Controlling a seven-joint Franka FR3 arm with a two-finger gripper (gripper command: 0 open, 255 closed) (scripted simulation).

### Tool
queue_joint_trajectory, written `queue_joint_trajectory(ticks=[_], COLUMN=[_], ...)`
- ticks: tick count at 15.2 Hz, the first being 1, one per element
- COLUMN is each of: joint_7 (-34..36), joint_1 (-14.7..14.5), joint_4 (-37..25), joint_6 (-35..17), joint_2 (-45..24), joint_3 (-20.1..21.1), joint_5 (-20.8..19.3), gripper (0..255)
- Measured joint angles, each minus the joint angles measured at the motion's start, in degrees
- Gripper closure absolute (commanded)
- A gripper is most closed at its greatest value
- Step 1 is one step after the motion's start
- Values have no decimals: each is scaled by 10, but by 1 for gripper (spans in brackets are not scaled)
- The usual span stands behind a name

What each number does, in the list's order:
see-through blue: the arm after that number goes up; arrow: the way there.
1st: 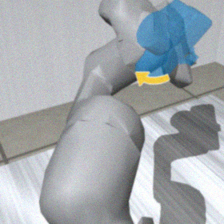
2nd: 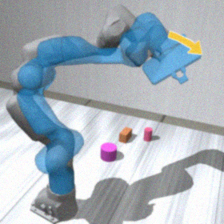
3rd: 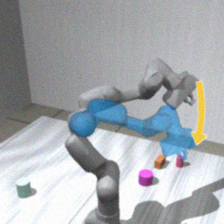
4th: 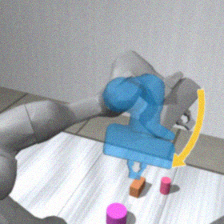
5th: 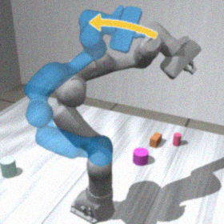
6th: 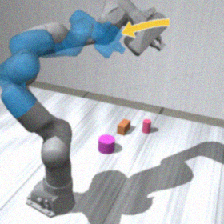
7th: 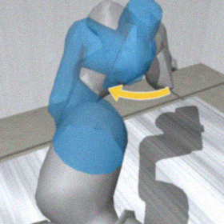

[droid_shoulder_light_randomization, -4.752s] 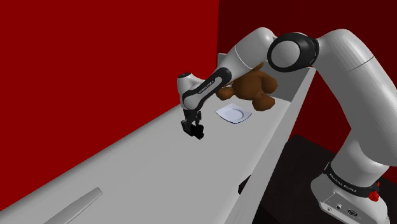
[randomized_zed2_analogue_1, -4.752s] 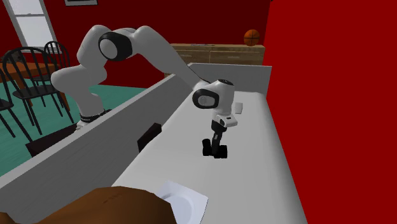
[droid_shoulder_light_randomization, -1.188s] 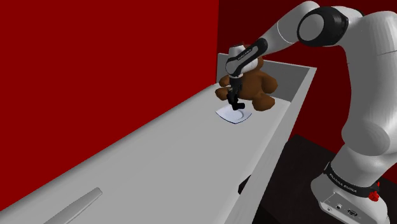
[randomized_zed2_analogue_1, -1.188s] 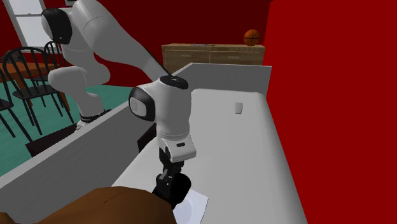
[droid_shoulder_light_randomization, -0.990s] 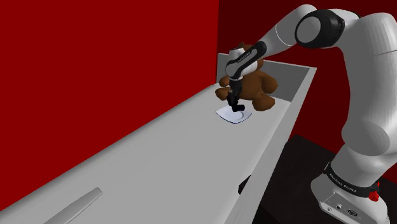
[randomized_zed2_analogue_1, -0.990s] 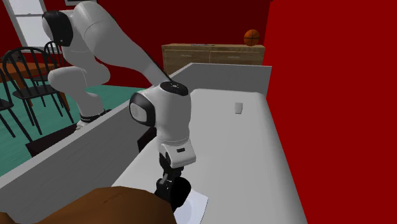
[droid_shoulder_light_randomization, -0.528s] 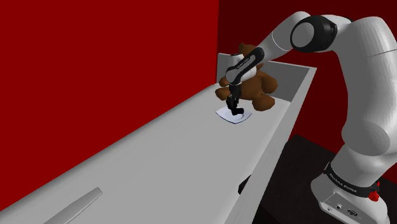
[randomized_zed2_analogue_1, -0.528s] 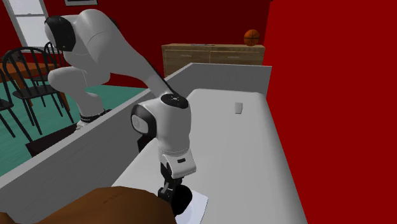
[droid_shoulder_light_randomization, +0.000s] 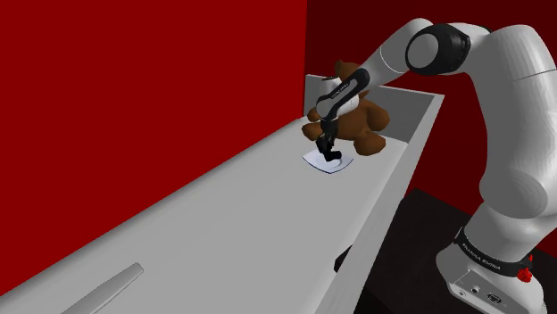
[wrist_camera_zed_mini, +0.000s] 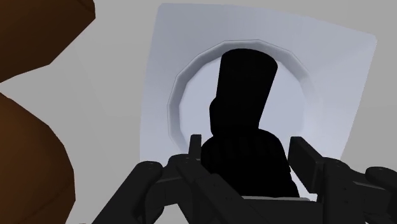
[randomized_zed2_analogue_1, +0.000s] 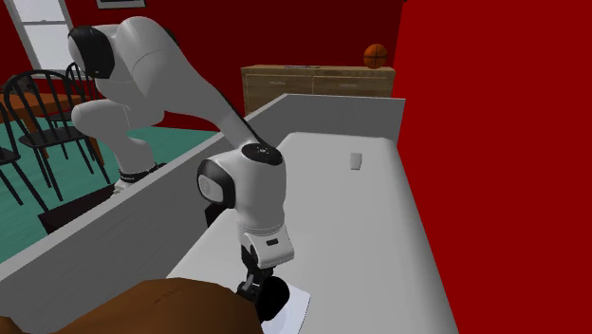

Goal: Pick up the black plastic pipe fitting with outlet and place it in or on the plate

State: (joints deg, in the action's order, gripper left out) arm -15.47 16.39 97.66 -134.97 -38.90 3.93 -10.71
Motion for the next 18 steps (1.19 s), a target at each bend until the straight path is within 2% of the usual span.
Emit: queue_joint_trajectory(ticks=[1, 7, 12, 18], joint_7=[0, 0, -3, -4], joint_1=[0, 0, -1, 0], joint_4=[2, 6, 1, 3], joint_6=[0, 1, 46, 50], joint_2=[2, -1, 38, 44], joint_3=[0, 0, 5, 5], joint_5=[0, 0, 6, 7], gripper=[0, 0, 0, 0])
